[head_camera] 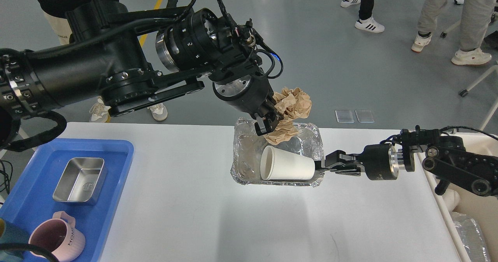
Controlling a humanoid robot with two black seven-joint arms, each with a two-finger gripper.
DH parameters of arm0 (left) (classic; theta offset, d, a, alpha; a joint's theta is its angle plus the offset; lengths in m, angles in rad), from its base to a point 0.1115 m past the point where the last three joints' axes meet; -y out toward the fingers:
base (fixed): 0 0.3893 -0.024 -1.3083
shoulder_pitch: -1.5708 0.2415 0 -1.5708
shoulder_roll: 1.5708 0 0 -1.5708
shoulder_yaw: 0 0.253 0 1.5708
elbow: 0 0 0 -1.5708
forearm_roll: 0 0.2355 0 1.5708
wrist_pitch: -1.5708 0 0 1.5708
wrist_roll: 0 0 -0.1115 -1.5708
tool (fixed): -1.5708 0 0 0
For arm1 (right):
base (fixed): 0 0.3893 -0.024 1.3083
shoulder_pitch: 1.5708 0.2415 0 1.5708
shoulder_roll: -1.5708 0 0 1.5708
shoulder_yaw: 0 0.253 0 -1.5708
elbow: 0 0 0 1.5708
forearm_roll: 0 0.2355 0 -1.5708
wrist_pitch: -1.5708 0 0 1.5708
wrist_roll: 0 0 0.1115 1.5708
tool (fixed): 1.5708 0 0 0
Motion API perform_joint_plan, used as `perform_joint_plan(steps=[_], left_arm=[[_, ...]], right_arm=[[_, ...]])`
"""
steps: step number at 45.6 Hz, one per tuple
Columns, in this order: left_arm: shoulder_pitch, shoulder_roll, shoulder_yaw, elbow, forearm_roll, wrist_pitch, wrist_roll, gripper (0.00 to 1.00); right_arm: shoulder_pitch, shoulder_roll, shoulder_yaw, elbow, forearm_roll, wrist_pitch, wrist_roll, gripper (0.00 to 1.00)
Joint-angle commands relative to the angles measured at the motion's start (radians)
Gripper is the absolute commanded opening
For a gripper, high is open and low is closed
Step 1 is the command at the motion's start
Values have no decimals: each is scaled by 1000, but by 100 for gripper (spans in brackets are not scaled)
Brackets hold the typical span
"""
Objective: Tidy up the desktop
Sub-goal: 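Lower the brown paper into the held foil tray beside the cup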
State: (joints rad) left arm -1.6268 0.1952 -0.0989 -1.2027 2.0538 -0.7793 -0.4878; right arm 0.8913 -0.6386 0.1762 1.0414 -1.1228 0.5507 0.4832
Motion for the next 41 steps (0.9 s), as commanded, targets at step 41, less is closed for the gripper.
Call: perform_joint_plan(steps=[41], left_arm=[[-1, -14, 21, 14, -12, 9, 9, 37]], right_arm=[[-3, -16, 6, 0, 1, -3, 2, 0]])
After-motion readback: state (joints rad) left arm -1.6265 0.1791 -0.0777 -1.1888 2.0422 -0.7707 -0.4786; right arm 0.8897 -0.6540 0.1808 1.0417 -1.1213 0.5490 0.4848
